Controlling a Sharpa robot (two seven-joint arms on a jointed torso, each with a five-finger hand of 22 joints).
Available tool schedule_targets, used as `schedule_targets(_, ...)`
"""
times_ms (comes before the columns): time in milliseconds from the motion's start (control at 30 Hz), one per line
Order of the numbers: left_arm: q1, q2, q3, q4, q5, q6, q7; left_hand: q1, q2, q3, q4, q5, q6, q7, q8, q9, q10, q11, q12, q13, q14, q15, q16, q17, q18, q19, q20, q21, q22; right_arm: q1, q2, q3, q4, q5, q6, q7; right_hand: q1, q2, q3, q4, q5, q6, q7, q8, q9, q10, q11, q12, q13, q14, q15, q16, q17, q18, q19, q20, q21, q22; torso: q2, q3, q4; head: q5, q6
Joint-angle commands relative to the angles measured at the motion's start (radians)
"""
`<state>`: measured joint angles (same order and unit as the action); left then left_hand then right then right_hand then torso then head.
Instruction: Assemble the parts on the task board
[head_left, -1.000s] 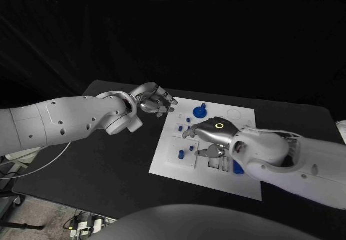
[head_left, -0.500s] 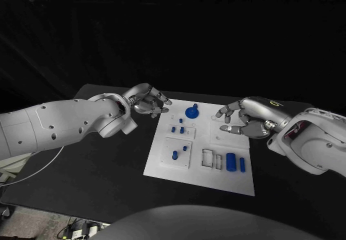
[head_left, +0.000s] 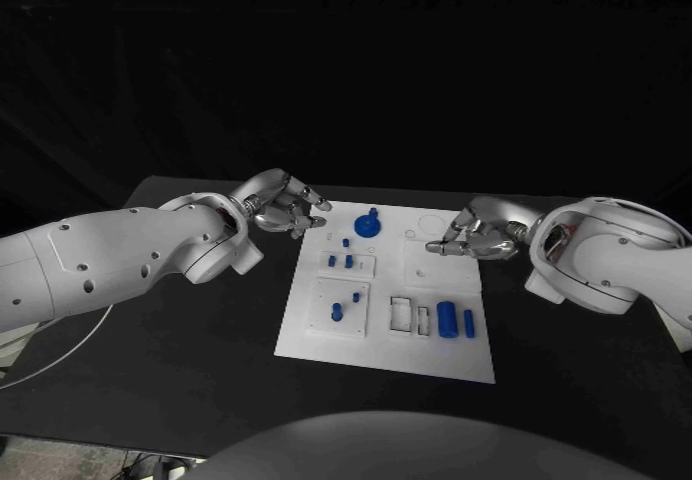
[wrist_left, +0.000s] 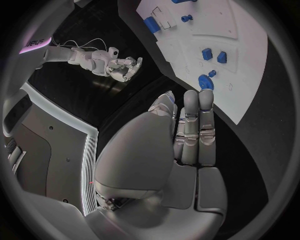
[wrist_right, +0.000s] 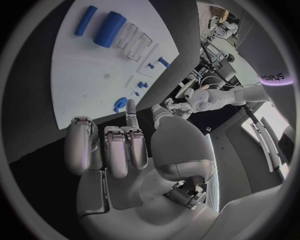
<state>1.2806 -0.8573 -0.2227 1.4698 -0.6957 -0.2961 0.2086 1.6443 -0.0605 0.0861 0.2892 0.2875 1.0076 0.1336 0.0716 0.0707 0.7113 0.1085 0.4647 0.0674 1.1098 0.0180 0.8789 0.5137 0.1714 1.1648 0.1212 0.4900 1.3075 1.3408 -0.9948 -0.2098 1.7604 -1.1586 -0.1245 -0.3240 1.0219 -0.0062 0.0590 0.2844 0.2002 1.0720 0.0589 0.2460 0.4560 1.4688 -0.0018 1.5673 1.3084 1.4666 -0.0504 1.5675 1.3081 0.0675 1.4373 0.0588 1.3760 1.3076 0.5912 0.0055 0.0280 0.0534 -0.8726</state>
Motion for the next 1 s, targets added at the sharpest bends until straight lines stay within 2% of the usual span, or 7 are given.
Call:
schedule_targets(33,0.0,0.006,0.001,-0.001,0.005,-0.004,0.016,-0.002,0.004,0.003,0.004,-0.004,0.0,0.006,0.002,0.0,0.002,0.002,0.004,-0.001,-0.004,0.0,0.005,-0.001,-0.001,-0.003,0.002,0.002,0.002,0.005,0.034,0.0,-0.038,0.04,0.267,-0.25,-0.036,-0.002,-0.013,0.002,-0.026,0.008,0.0,-0.014,-0.003,0.102,-0.005,0.004,0.262,0.104,-0.01,0.003,0.263,-0.026,0.03,-0.005,0.041,0.209,-0.003,-0.002,0.0005,-0.01,0.0)
schedule_targets(233,0.0,0.017,0.001,-0.008,0.005,-0.003,0.017,-0.004,0.005,0.003,0.004,-0.004,0.001,0.006,0.002,0.0,0.003,0.002,0.005,-0.001,-0.004,0.001,0.006,-0.002,-0.001,-0.002,0.002,0.005,0.003,0.009,0.11,0.0,-0.122,0.004,0.445,-0.33,-0.103,-0.002,-0.033,0.0,-0.112,0.057,-0.005,-0.035,-0.025,0.102,-0.008,0.004,0.262,0.104,-0.024,0.003,0.263,-0.034,0.054,-0.019,0.075,0.219,-0.009,-0.0069,0.0059,-0.022,0.0)
schedule_targets(333,0.0,0.021,0.001,-0.01,0.005,-0.002,0.017,-0.004,0.006,0.003,0.004,-0.004,0.001,0.007,0.002,0.0,0.004,0.002,0.005,-0.001,-0.003,0.001,0.006,-0.002,-0.001,-0.001,0.002,0.006,0.003,0.01,0.141,0.0,-0.153,-0.01,0.506,-0.349,-0.115,-0.004,-0.035,0.0,-0.129,0.068,-0.007,-0.044,-0.034,0.102,-0.01,0.004,0.262,0.104,-0.026,0.003,0.263,-0.035,0.057,-0.021,0.079,0.221,-0.011,-0.0083,0.0085,-0.029,0.0)
schedule_targets(433,0.0,0.024,0.001,-0.011,0.005,-0.001,0.018,-0.005,0.006,0.003,0.004,-0.004,0.002,0.007,0.003,0.0,0.004,0.002,0.005,-0.001,-0.003,0.001,0.007,-0.002,-0.002,0.0,0.002,0.007,0.004,0.011,0.166,0.0,-0.176,-0.02,0.545,-0.359,-0.122,-0.004,-0.037,0.001,-0.135,0.07,-0.007,-0.05,-0.04,0.102,-0.011,0.004,0.262,0.104,-0.027,0.003,0.263,-0.035,0.057,-0.022,0.08,0.221,-0.009,-0.0067,0.0073,-0.03,0.0)
schedule_targets(667,0.0,0.029,0.001,-0.013,0.005,0.002,0.019,-0.006,0.007,0.003,0.003,-0.004,0.002,0.007,0.003,0.001,0.006,0.002,0.006,-0.001,-0.002,0.002,0.008,-0.003,-0.002,0.001,0.003,0.009,0.005,0.011,0.205,0.0,-0.202,-0.025,0.576,-0.368,-0.125,-0.007,-0.036,-0.004,-0.128,0.075,-0.007,-0.06,-0.049,0.102,-0.011,0.004,0.262,0.104,-0.028,0.003,0.263,-0.034,0.055,-0.023,0.078,0.22,-0.006,-0.006,0.0063,-0.031,0.0)
schedule_targets(867,0.0,0.031,0.001,-0.015,0.005,0.004,0.016,-0.006,0.007,0.003,0.003,-0.004,0.002,0.007,0.003,0.001,0.006,0.002,0.006,-0.001,-0.002,0.002,0.008,-0.003,-0.002,0.001,0.003,0.009,0.005,0.011,0.228,0.0,-0.214,-0.01,0.57,-0.369,-0.108,-0.015,-0.026,-0.022,-0.063,0.1,-0.014,-0.07,-0.057,0.102,-0.019,0.004,0.262,0.104,-0.026,0.003,0.263,-0.033,0.053,-0.023,0.074,0.218,-0.007,-0.0072,0.0058,-0.032,0.0)
schedule_targets(1000,0.0,0.033,0.001,-0.016,0.005,0.006,0.015,-0.006,0.007,0.003,0.003,-0.004,0.002,0.007,0.003,0.001,0.006,0.002,0.006,-0.001,-0.002,0.002,0.008,-0.003,-0.002,0.001,0.003,0.009,0.005,0.009,0.246,0.0,-0.23,0.0,0.57,-0.371,-0.104,-0.017,-0.023,-0.028,-0.045,0.112,-0.018,-0.069,-0.053,0.102,-0.023,0.004,0.262,0.104,-0.027,0.003,0.263,-0.033,0.053,-0.023,0.074,0.218,-0.008,-0.0078,0.0054,-0.031,0.0)
